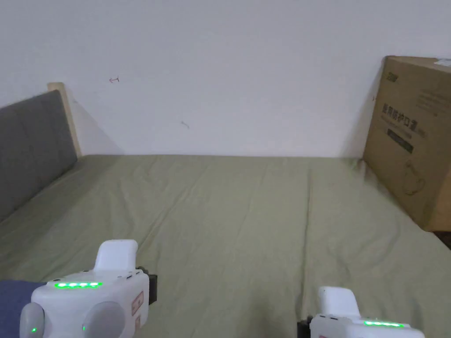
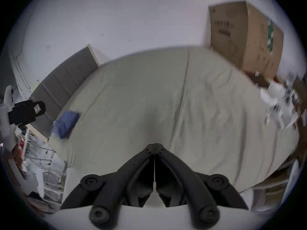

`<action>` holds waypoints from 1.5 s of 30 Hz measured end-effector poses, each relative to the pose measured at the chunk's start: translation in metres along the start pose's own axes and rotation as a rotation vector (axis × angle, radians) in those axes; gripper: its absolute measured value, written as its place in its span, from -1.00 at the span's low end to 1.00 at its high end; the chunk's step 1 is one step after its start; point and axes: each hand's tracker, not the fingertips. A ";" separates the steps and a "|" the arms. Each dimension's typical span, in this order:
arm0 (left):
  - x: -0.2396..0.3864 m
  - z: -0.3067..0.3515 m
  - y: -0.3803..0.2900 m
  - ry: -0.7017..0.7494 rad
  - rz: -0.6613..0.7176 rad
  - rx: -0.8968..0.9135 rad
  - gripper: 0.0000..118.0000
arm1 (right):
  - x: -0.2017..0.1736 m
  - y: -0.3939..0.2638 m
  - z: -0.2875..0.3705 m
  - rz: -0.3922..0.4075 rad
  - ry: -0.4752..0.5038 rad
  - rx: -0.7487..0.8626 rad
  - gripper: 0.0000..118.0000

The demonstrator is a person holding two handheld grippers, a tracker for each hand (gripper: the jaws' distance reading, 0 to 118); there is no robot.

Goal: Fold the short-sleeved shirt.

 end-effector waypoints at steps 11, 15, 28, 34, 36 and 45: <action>0.072 0.086 0.041 0.110 -0.111 0.389 -1.00 | -0.024 0.062 0.120 0.124 -0.270 0.548 -1.00; 0.076 0.088 0.033 0.067 -0.072 0.376 -1.00 | -0.028 0.049 0.134 0.087 -0.276 0.656 -1.00; 0.073 0.101 0.017 0.026 -0.075 0.443 0.84 | -0.030 0.039 0.135 0.094 -0.298 0.695 0.82; 0.072 0.106 0.007 0.020 -0.060 0.437 0.84 | -0.030 0.038 0.137 0.128 -0.307 0.696 0.88; 0.069 0.105 0.009 -0.052 -0.068 0.408 0.84 | -0.029 0.038 0.136 0.106 -0.296 0.689 0.88; 0.073 0.095 0.012 0.025 -0.108 0.378 0.83 | -0.028 0.037 0.132 0.108 -0.287 0.678 0.88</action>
